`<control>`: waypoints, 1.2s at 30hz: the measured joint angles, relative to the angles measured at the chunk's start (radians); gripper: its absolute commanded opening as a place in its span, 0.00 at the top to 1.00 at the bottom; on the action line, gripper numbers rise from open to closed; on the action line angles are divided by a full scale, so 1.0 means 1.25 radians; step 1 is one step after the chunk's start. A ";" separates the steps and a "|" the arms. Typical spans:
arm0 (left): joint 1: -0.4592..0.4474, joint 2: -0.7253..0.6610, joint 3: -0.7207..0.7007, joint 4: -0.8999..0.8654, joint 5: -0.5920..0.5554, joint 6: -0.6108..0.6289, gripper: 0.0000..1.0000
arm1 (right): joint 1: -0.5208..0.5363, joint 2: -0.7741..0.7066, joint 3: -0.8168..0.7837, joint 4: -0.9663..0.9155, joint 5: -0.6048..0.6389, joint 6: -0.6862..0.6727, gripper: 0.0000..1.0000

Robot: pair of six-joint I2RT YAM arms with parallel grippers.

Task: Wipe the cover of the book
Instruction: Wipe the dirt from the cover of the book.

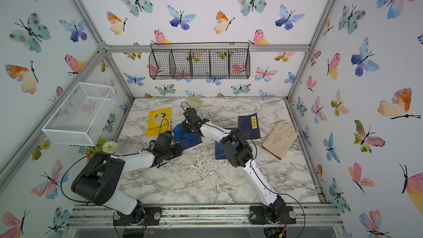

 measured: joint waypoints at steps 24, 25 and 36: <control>-0.004 0.004 0.015 -0.037 0.003 0.006 0.89 | 0.006 -0.252 -0.456 0.182 -0.066 0.041 0.98; -0.004 0.004 0.015 -0.037 0.003 0.006 0.88 | 0.012 -0.247 -0.445 0.180 -0.065 0.042 0.98; -0.004 0.004 0.015 -0.037 0.003 0.000 0.89 | 0.046 -0.235 -0.418 0.155 0.001 0.029 0.98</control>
